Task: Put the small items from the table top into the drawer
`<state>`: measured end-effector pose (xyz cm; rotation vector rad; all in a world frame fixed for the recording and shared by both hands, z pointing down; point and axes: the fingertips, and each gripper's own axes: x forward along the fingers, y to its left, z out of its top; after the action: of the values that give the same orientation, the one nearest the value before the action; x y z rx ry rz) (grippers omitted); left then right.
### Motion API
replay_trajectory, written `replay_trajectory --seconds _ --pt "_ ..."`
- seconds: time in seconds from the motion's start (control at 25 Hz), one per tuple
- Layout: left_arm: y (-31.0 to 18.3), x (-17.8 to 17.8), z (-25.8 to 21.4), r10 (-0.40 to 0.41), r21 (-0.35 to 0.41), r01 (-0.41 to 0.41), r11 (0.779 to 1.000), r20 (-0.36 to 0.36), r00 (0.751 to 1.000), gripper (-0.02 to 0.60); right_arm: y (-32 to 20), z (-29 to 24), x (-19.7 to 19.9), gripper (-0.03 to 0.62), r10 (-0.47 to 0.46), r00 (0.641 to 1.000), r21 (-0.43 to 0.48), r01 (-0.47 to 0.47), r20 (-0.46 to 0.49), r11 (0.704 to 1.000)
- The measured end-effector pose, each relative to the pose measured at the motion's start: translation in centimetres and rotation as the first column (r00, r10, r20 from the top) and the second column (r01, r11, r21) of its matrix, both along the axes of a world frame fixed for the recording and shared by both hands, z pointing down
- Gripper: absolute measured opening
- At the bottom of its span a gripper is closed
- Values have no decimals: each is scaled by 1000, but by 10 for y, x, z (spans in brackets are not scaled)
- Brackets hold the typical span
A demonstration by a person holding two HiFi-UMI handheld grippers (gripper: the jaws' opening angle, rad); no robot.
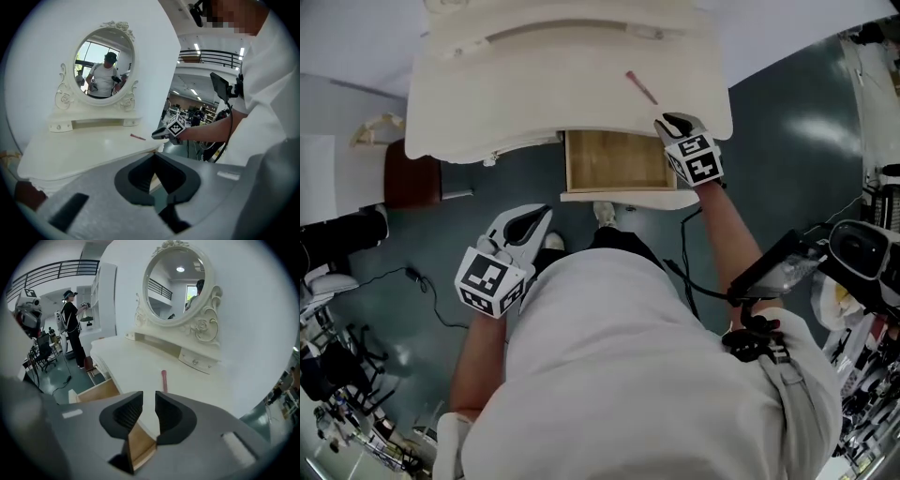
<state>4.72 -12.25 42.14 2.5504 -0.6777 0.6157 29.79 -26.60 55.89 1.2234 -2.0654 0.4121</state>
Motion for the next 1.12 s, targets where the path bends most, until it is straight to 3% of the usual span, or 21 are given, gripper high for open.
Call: replay_trajectory --seconds 0.48,0.84,1.0,1.12 --pt "-27 -10 14 -157 -21 158 987 58 986 2 -100 64 -2 103 -55 998 -84 54 -11 995" --pt "-27 -18 12 -203 -16 204 979 78 976 2 -114 83 -1 97 -32 999 -131 34 16 991" --pt "-24 -24 10 -213 -14 214 977 77 974 2 -110 84 -6 46 -32 999 -141 37 37 989" --pt "-25 -25 10 -214 -11 215 977 76 974 2 -112 84 -4 46 -28 999 -137 32 32 990"
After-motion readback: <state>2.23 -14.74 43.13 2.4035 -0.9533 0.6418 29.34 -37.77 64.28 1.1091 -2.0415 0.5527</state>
